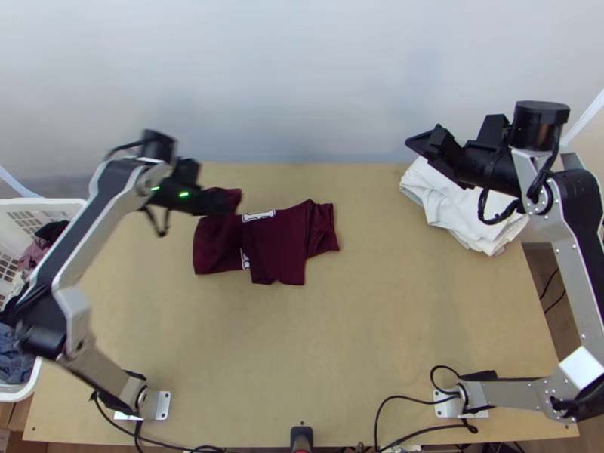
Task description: Fold the t-shirt
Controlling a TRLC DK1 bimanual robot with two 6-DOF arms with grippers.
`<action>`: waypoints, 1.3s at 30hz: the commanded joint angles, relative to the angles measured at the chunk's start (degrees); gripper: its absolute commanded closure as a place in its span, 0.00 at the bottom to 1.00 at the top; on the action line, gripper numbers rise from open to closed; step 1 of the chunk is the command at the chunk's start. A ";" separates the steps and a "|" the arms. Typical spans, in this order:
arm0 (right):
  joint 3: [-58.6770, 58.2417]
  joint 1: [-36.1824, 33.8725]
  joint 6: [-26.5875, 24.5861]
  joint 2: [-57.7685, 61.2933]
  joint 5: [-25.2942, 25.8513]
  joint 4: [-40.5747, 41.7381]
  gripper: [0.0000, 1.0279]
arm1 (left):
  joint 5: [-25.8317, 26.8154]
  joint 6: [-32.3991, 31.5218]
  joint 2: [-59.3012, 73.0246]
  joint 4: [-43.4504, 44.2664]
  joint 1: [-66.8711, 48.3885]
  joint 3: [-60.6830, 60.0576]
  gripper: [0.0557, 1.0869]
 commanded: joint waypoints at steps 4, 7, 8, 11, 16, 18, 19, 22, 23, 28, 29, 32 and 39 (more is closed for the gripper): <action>-3.28 -0.79 -0.21 -3.79 -0.31 0.47 0.04 | -2.65 -6.64 9.79 0.84 -6.43 10.50 0.96; -4.07 -0.88 -0.12 -4.85 -0.31 0.47 0.04 | -3.70 -8.13 13.05 0.92 -8.28 13.67 0.96; -4.42 -0.97 -0.12 -5.11 -0.31 0.47 0.04 | -3.70 -8.48 14.01 0.92 -8.72 14.55 0.96; -6.01 -1.06 -0.12 -6.17 -0.22 0.47 0.04 | -4.23 -9.36 16.21 0.92 -10.56 16.74 0.96; -9.08 -0.79 -0.21 -7.66 -0.04 0.47 0.04 | -5.55 -10.24 19.99 1.01 -13.46 20.08 0.96; -10.40 -0.44 -0.30 -8.10 0.05 0.47 0.04 | -5.90 -10.50 21.31 1.01 -14.60 21.58 0.96; -11.19 -0.35 -0.38 -8.36 0.13 0.47 0.04 | -5.90 -10.85 21.92 1.01 -15.22 22.46 0.96; -13.92 -0.09 -0.47 -9.07 0.40 1.26 0.04 | -6.25 -11.29 24.65 1.10 -16.71 25.80 0.93; -14.88 0.00 -0.56 -9.24 0.57 1.44 0.04 | -6.16 -11.82 25.70 1.19 -17.42 27.20 0.75; -20.51 1.58 -0.82 -10.30 1.54 2.40 0.04 | -6.16 -12.00 28.51 6.55 -19.44 32.04 0.04; -22.18 2.20 -0.82 -10.56 2.15 3.28 0.04 | -6.16 -12.00 28.08 8.13 -19.61 32.04 0.04; -27.19 4.83 -1.09 -10.56 3.82 5.92 0.04 | -6.07 -13.05 26.23 12.09 -19.70 32.04 0.04; -31.58 8.79 -1.09 -3.97 4.53 12.16 0.04 | -5.81 -12.70 22.45 14.28 -15.48 32.04 0.04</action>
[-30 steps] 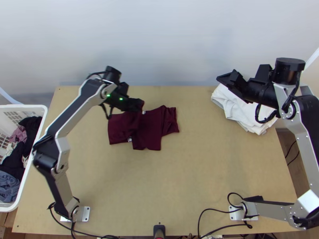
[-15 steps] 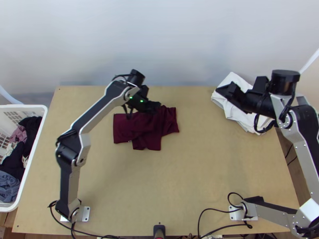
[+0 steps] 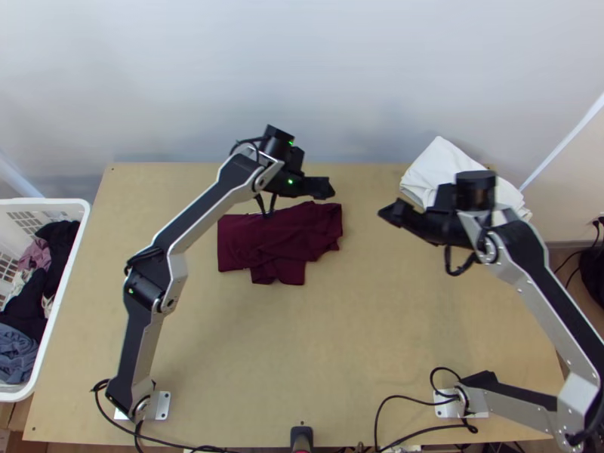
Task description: Fold the t-shirt
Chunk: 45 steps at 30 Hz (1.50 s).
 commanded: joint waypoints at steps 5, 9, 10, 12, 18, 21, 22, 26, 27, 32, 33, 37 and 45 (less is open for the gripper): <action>1.88 4.79 0.27 11.92 0.35 4.50 0.04 | -1.87 0.75 -10.41 -1.11 7.89 1.33 0.04; 7.94 8.56 1.06 19.39 1.14 3.62 0.04 | -4.06 3.74 -16.30 -4.19 11.40 1.33 0.04; 10.05 9.53 1.15 21.33 2.37 2.92 0.04 | -4.24 4.71 -17.44 -5.24 12.37 1.33 0.04; 15.06 11.20 1.15 26.25 5.89 -0.07 0.04 | -4.59 6.11 -19.38 -7.35 14.74 1.15 0.04; 25.87 17.27 -1.57 34.95 20.57 -3.76 0.04 | -6.61 8.31 -23.51 -11.39 22.12 -1.40 0.04; 31.41 20.34 -3.95 39.26 24.61 -8.60 0.04 | -6.96 9.10 -25.00 -12.19 25.03 -2.80 0.04; 32.72 21.22 -4.21 40.49 25.40 -9.83 0.04 | -7.14 9.28 -25.35 -12.80 25.82 -2.89 0.04; 36.59 23.95 -5.35 44.62 27.42 -12.20 0.04 | -7.40 9.36 -26.67 -13.68 27.75 -4.21 0.04; 37.56 24.56 -5.53 45.85 27.95 -13.08 0.04 | -7.49 9.45 -27.11 -13.68 28.10 -4.74 0.04; 37.38 25.44 -6.76 49.45 32.52 -15.63 0.04 | -7.67 9.54 -29.04 -13.68 29.68 -7.02 0.04; 36.50 25.18 -7.02 49.54 34.37 -15.63 0.04 | -7.67 9.63 -29.22 -13.59 30.03 -7.29 0.04; 32.64 22.63 -7.20 48.92 36.04 -15.72 0.04 | -7.67 9.80 -29.40 -13.59 31.35 -7.64 0.04; 23.94 18.06 -6.85 38.38 36.48 -15.01 0.04 | -7.75 10.33 -29.04 -12.71 31.35 -7.64 0.04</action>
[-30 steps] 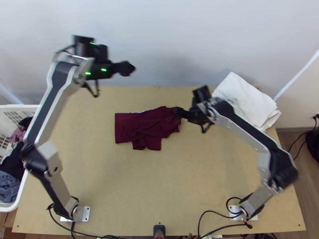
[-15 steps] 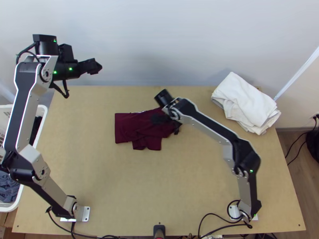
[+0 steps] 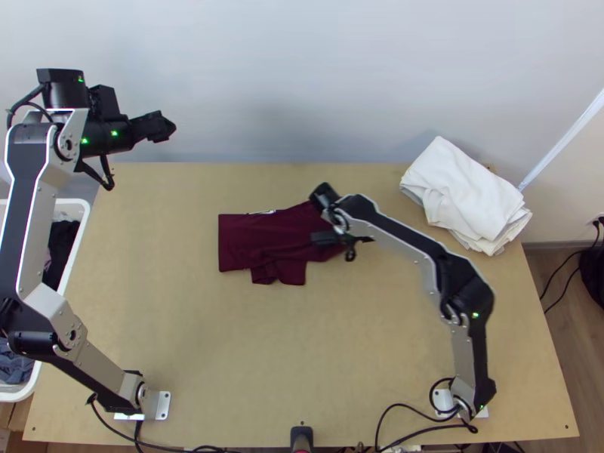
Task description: Fold the t-shirt
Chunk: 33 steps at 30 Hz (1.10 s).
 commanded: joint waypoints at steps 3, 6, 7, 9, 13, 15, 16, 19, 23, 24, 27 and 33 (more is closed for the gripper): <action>-4.25 -2.89 0.22 -9.37 -0.56 0.55 0.04 | -0.15 1.15 -1.02 1.10 -0.21 -0.82 0.04; -4.69 -5.35 1.01 -11.48 -7.68 3.01 0.04 | -0.15 1.33 -0.85 1.46 -0.56 -0.82 0.04; -4.33 -6.67 2.24 -11.75 -12.51 3.28 0.04 | -0.23 1.42 -0.76 1.46 -0.65 -0.82 0.04; -3.54 -9.13 3.91 -11.84 -23.58 4.24 0.04 | -0.41 1.42 -0.76 1.46 -0.74 -0.82 0.04; -3.46 -13.44 4.17 -10.69 -38.44 7.94 0.04 | -0.59 1.86 -1.02 1.46 -0.65 -0.82 0.04; -3.10 -15.28 3.82 -9.37 -42.92 9.78 0.04 | -0.85 2.03 -1.20 1.46 -0.65 -0.82 0.04; -2.66 -16.16 3.38 -8.58 -44.68 10.31 0.04 | -1.03 2.21 -1.37 1.37 -0.65 -0.82 0.04; -0.91 -17.92 0.74 -5.77 -47.05 10.66 0.04 | -1.38 2.73 -1.64 1.28 -0.65 -0.82 0.04; 1.29 -19.50 -2.24 -1.55 -48.99 10.66 0.04 | -1.73 3.26 -1.99 1.19 -0.47 -0.73 0.04; 1.73 -19.77 -2.95 -0.50 -49.16 10.66 0.04 | -1.90 3.26 -1.99 1.19 -0.47 -0.64 0.04; 2.52 -20.38 -4.62 2.05 -50.74 10.66 0.04 | -2.70 3.35 -1.90 1.19 -0.56 -0.56 0.04; 2.61 -20.12 -7.08 5.48 -53.12 10.66 0.04 | -4.19 3.35 -1.73 1.02 -0.82 -0.47 0.04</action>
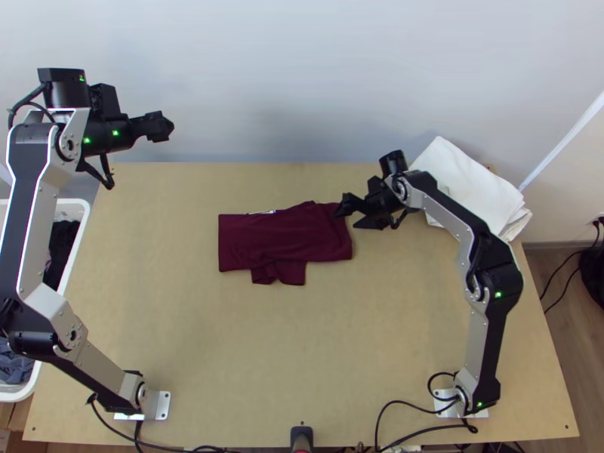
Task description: Fold the t-shirt
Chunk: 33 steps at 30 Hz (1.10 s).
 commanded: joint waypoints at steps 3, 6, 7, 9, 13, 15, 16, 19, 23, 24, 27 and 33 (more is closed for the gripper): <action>1.47 0.26 -2.65 3.10 -2.11 0.02 0.04 | -1.50 0.75 -1.79 -0.36 -0.32 -0.56 0.04; 1.65 1.13 -3.61 3.98 -2.37 0.02 0.04 | -2.38 0.75 -1.97 -0.80 -0.32 -0.56 0.04; 1.91 1.66 -3.61 4.33 -2.46 0.02 0.04 | -2.56 0.75 -2.06 -0.89 -0.32 -0.56 0.04; 2.79 2.98 -3.61 5.21 -2.55 0.02 0.04 | -2.74 0.75 -2.32 -0.89 -0.32 -0.56 0.04; 6.31 7.02 -3.00 7.41 -2.55 0.02 0.04 | -3.00 0.75 -2.85 -1.15 -0.32 -0.56 0.04; 8.68 9.13 -2.21 8.38 -2.55 -0.07 0.04 | -3.53 0.75 -3.11 -1.33 -0.32 -0.56 0.04; 10.09 10.19 -1.42 8.90 -2.55 -0.16 0.04 | -3.61 0.75 -3.20 -1.42 -0.32 -0.56 0.04; 14.57 12.82 -0.18 10.75 -2.55 -0.95 0.04 | -4.05 0.75 -3.55 -1.77 -0.15 -0.56 0.04; 18.35 14.41 2.36 11.45 -2.55 -1.21 0.09 | -4.14 0.84 -3.99 -1.95 0.12 -0.56 0.04; 18.79 14.49 2.36 11.19 -2.55 -2.01 0.20 | -4.14 0.84 -3.99 -1.95 0.12 -0.56 0.04; 18.43 14.32 2.45 8.20 -2.37 -1.92 0.98 | -4.14 0.84 -4.25 -2.12 0.21 -0.56 0.04; 18.08 12.38 3.77 0.55 -2.55 -2.18 0.97 | -4.14 1.01 -4.34 -2.12 0.29 -0.56 0.04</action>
